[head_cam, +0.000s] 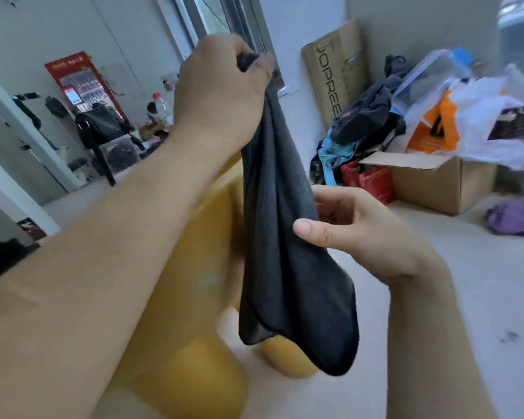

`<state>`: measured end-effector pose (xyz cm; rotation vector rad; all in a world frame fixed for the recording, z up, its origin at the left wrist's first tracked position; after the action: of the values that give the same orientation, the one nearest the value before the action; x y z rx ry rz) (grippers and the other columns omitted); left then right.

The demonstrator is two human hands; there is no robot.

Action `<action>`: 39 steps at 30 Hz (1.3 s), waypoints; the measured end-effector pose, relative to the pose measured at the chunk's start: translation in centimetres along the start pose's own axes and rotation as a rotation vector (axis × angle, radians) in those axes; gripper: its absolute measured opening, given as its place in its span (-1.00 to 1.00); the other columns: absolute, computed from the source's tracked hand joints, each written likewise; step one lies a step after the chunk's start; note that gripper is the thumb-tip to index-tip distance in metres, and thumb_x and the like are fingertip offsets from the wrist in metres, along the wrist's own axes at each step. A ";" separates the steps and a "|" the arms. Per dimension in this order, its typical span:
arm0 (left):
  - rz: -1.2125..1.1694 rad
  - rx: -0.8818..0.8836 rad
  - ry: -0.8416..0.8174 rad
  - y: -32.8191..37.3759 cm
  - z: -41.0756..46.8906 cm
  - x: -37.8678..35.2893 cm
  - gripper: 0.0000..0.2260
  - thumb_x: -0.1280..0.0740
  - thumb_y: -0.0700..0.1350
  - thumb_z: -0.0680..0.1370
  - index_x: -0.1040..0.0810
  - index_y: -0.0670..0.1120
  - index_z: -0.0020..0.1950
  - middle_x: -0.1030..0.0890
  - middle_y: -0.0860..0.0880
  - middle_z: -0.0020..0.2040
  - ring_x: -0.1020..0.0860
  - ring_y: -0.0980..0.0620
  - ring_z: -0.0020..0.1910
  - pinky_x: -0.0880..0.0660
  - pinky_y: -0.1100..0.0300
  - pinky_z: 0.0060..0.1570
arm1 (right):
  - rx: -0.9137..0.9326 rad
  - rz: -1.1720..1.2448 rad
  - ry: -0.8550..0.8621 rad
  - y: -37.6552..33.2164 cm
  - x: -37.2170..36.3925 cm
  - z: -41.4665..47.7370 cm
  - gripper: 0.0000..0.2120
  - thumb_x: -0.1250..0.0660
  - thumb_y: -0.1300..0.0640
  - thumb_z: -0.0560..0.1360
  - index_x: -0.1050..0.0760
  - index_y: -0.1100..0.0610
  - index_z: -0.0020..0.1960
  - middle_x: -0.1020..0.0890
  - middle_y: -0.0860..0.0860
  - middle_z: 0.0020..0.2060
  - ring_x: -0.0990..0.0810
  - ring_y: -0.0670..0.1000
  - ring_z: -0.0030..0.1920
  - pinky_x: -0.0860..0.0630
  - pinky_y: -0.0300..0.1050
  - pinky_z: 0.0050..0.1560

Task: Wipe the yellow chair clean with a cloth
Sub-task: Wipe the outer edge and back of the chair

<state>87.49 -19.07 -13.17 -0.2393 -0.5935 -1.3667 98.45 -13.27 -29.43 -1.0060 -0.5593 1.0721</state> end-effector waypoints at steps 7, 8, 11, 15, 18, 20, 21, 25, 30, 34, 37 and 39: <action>-0.108 -0.024 0.056 1.8 -7.3 -7.0 -0.73 -0.37 -0.16 0.47 -0.41 0.02 0.11 -0.39 0.01 0.02 -0.42 0.00 0.00 -0.37 0.20 -0.09 | 0.038 -0.116 0.474 -4.6 5.0 -3.7 -0.81 -0.29 0.15 0.44 -0.67 0.09 -0.06 -0.71 0.14 -0.10 -0.67 0.18 0.01 -0.54 0.27 0.15; -0.270 0.058 0.032 1.5 -9.2 -8.0 -0.80 -0.37 -0.14 0.47 -0.44 0.04 0.03 -0.41 0.02 -0.01 -0.44 0.03 -0.02 -0.42 0.21 -0.07 | 0.021 -0.127 0.492 -4.9 5.4 -3.9 -0.82 -0.30 0.15 0.44 -0.68 0.09 -0.08 -0.71 0.17 -0.10 -0.66 0.22 0.01 -0.52 0.31 0.15; -1.134 0.615 -0.360 2.0 -16.2 -9.8 -0.87 -0.25 0.01 0.57 -0.56 0.03 -0.08 -0.63 0.02 -0.11 -0.55 0.01 -0.04 -0.49 0.13 -0.04 | -0.087 -0.273 0.480 -4.2 5.5 -3.6 -0.77 -0.31 0.07 0.42 -0.63 0.18 -0.05 -0.67 0.27 -0.08 -0.62 0.34 0.03 -0.48 0.38 0.16; -1.274 0.913 -0.725 2.8 -24.7 -11.5 -0.82 -0.25 -0.25 0.51 -0.61 -0.11 -0.21 -0.68 0.05 -0.22 -0.59 -0.03 -0.08 -0.53 0.18 -0.04 | -0.258 -0.444 0.422 -2.0 5.0 -3.3 -0.81 -0.38 0.02 0.47 -0.55 0.12 0.00 -0.66 0.15 -0.10 -0.64 0.17 -0.02 -0.52 0.25 0.13; -1.126 0.999 -0.591 1.1 -26.5 -11.7 -0.71 -0.23 -0.38 0.52 -0.66 -0.11 -0.26 -0.65 -0.09 -0.21 -0.58 -0.08 -0.12 -0.55 0.18 -0.11 | -0.346 -0.559 0.494 -1.2 5.5 -3.3 -0.82 -0.38 0.03 0.50 -0.46 0.05 0.04 -0.58 -0.04 -0.11 -0.56 -0.05 -0.06 -0.49 -0.11 -0.09; -1.149 1.096 -0.441 -0.3 -26.3 -11.1 -0.76 -0.20 -0.25 0.59 -0.63 -0.13 -0.16 -0.64 -0.12 -0.17 -0.56 -0.08 -0.12 -0.54 0.13 -0.15 | -0.379 -0.650 0.547 -0.6 6.1 -3.2 -0.86 -0.36 0.05 0.51 -0.51 0.07 0.03 -0.56 -0.07 -0.12 -0.52 -0.09 -0.09 -0.39 -0.22 -0.22; -1.168 1.113 -0.373 -1.0 -25.9 -10.7 -0.81 -0.19 -0.18 0.61 -0.58 -0.17 -0.09 -0.63 -0.15 -0.14 -0.56 -0.08 -0.11 -0.51 0.12 -0.15 | -0.425 -0.688 0.554 -0.2 6.4 -3.3 -0.89 -0.35 0.06 0.52 -0.54 0.08 -0.01 -0.56 -0.06 -0.14 -0.51 -0.09 -0.13 -0.35 -0.24 -0.27; -1.056 0.915 -0.254 -2.8 -23.9 -8.8 -0.82 -0.23 -0.04 0.58 -0.53 -0.10 -0.12 -0.59 -0.15 -0.12 -0.52 -0.02 -0.10 -0.44 0.03 -0.03 | -0.735 -0.794 0.470 2.4 7.4 -4.1 -0.90 -0.29 0.16 0.54 -0.58 0.11 -0.03 -0.57 0.04 -0.16 -0.46 -0.03 -0.22 -0.31 -0.17 -0.34; -1.102 0.770 -0.196 -3.0 -19.4 -7.5 -0.84 -0.18 -0.14 0.58 -0.54 -0.03 -0.11 -0.62 -0.07 -0.10 -0.56 0.00 -0.05 -0.50 0.05 0.07 | -0.708 -0.439 0.223 3.2 6.4 -3.8 -0.41 -0.37 -0.31 0.38 -0.40 -0.14 0.35 -0.53 -0.09 0.24 -0.53 -0.06 0.12 -0.46 -0.05 0.01; -1.283 0.889 -0.200 -1.2 -16.1 -8.0 -0.82 -0.09 -0.22 0.64 -0.48 -0.15 -0.02 -0.59 -0.23 0.00 -0.59 -0.08 -0.02 -0.56 -0.01 0.07 | -0.585 -0.195 -0.111 4.6 2.9 -2.8 -0.51 -0.45 -0.25 0.31 -0.44 -0.22 0.20 -0.66 -0.16 0.06 -0.62 -0.08 0.11 -0.57 0.03 0.11; -1.443 0.918 -0.115 -0.8 -14.3 -8.4 -0.82 -0.07 -0.31 0.63 -0.45 -0.17 0.02 -0.58 -0.18 -0.02 -0.59 -0.04 -0.03 -0.55 0.03 0.09 | -0.372 0.003 0.084 4.9 3.2 -1.7 -0.55 -0.47 0.03 0.36 -0.48 0.00 0.23 -0.68 0.01 0.05 -0.65 0.02 0.10 -0.56 0.03 0.16; -1.335 0.905 -0.086 -1.1 -14.3 -8.5 -0.79 -0.10 -0.41 0.58 -0.43 -0.16 0.03 -0.58 -0.15 0.00 -0.59 -0.05 0.01 -0.55 0.03 0.10 | -0.271 0.103 0.282 4.6 4.0 -1.4 -0.61 -0.49 0.17 0.37 -0.50 0.11 0.16 -0.68 0.10 0.00 -0.66 0.07 0.05 -0.58 0.02 0.06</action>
<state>89.44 -19.13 -29.74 1.0168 -1.5093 -2.1369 99.10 -9.61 -34.49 -1.4116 -0.4315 0.9379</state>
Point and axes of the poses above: each hand's wrist, its own z-axis towards the middle knuckle, its own x-axis out of the back of the hand, y = z × x, the point moved 1 cm from there along z, towards the middle knuckle
